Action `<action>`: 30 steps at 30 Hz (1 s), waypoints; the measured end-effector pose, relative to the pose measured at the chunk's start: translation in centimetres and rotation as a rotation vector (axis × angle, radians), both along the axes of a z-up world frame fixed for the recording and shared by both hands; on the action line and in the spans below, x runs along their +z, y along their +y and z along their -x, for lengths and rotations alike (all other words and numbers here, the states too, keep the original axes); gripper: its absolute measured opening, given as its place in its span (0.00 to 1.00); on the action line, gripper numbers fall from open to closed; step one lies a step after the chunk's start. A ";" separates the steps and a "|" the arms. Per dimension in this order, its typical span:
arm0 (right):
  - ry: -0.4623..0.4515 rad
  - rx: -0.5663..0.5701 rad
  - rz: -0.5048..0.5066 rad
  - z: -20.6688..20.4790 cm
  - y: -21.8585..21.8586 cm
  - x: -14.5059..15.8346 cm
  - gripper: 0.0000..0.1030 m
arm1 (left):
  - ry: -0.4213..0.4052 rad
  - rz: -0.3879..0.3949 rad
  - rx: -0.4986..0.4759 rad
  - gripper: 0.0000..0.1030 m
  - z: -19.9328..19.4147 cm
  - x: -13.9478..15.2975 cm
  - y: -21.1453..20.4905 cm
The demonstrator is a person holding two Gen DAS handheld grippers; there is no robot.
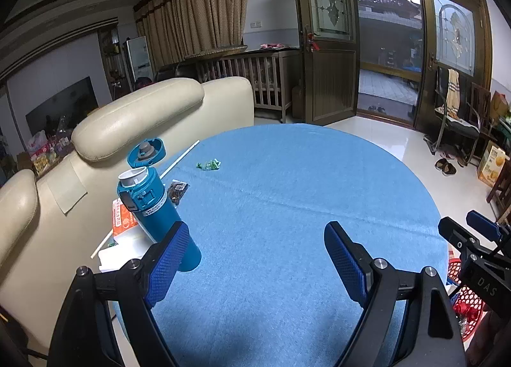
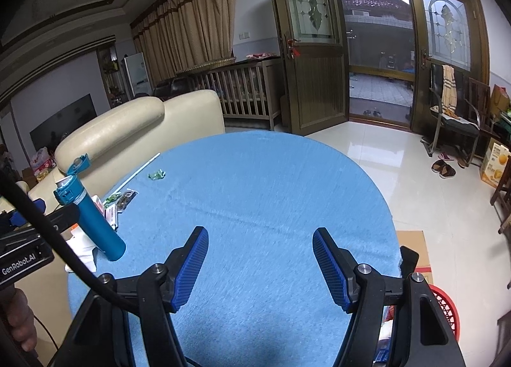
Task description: Collect trash
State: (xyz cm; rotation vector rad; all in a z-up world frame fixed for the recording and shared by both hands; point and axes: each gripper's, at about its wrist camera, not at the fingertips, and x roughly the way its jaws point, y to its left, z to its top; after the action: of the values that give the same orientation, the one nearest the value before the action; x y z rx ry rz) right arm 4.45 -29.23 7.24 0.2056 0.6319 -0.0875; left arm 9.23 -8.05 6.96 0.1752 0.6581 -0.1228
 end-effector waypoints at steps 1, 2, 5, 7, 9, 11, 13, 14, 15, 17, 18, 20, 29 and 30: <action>0.002 -0.001 0.003 0.0 0.2 0.0 0.69 | 0.001 0.005 0.001 0.84 -0.1 0.0 0.2; 0.004 -0.001 0.008 -0.1 0.4 0.0 0.69 | 0.003 0.011 0.002 0.84 -0.2 -0.1 0.4; 0.011 -0.001 0.024 -0.3 1.0 0.2 0.69 | 0.007 0.025 0.001 0.84 -0.3 -0.3 1.0; 0.016 0.000 0.037 -0.3 1.7 0.4 0.69 | 0.010 0.034 0.002 0.84 -0.6 -0.4 1.4; 0.020 -0.001 0.046 -0.3 2.2 0.4 0.69 | 0.012 0.048 0.004 0.84 -0.8 -0.5 1.9; 0.027 0.000 0.058 -0.3 2.8 0.5 0.69 | 0.014 0.060 0.006 0.84 -1.0 -0.6 2.4; 0.034 0.002 0.078 -0.3 3.5 0.7 0.69 | 0.019 0.069 0.005 0.84 -1.2 -0.7 2.8; 0.037 0.002 0.086 -0.3 3.8 0.8 0.69 | 0.021 0.071 0.005 0.84 -1.3 -0.8 3.0; 0.038 0.003 0.090 -0.3 3.9 0.9 0.69 | 0.024 0.073 0.003 0.84 -1.4 -0.8 3.2; 0.034 -0.001 0.096 -0.2 4.2 1.4 0.69 | 0.028 0.070 -0.005 0.84 -1.4 -0.7 3.1; 0.029 -0.005 0.097 -0.1 4.3 1.6 0.69 | 0.027 0.065 -0.007 0.84 -1.4 -0.6 3.1; 0.024 -0.013 0.099 0.0 4.4 1.8 0.69 | 0.024 0.057 -0.014 0.84 -1.5 -0.5 3.1; 0.024 -0.057 0.087 0.7 3.4 1.9 0.69 | 0.006 0.063 -0.037 0.84 -0.9 -0.2 2.5; 0.023 -0.053 0.089 0.7 3.4 2.0 0.69 | 0.006 0.065 -0.034 0.84 -0.8 -0.1 2.5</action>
State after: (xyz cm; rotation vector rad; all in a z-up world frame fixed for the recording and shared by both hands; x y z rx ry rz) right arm 3.72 -25.81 9.28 0.1360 0.6439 -0.1691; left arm 10.05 -5.56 6.81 0.1235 0.6565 -0.1768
